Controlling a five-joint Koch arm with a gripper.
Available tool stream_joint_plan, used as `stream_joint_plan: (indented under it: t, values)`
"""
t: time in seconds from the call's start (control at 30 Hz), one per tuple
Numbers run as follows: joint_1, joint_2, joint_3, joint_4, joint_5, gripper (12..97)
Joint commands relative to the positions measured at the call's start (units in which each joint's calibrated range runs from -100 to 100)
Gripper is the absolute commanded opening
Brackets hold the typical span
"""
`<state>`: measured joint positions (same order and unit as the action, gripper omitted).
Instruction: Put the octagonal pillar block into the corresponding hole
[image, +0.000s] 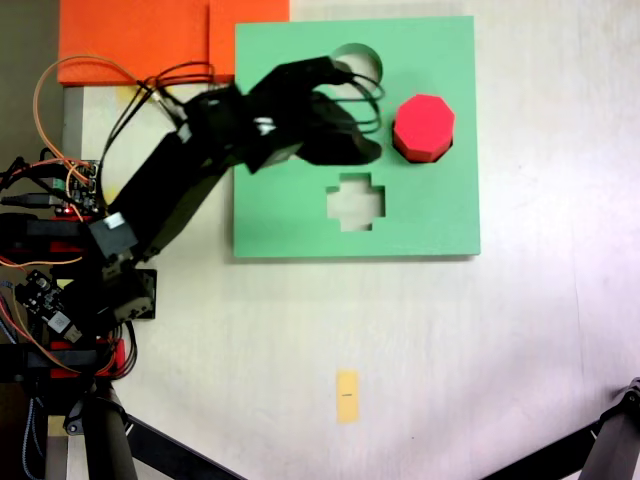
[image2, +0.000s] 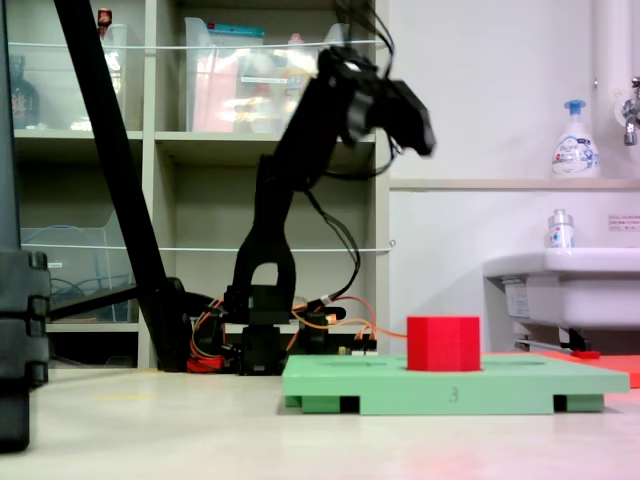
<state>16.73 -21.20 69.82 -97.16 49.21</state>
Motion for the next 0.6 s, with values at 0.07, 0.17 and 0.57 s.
stream_joint_plan:
  t: [0.07, 0.17, 0.57]
  values:
    - [-3.37, -17.76, 1.57, -2.84, -18.22, 55.5]
    - [-6.98, -24.47, -0.43, -2.84, -20.46, 55.5]
    - [-16.41, -34.38, -27.55, 0.43, -25.69, 56.0]
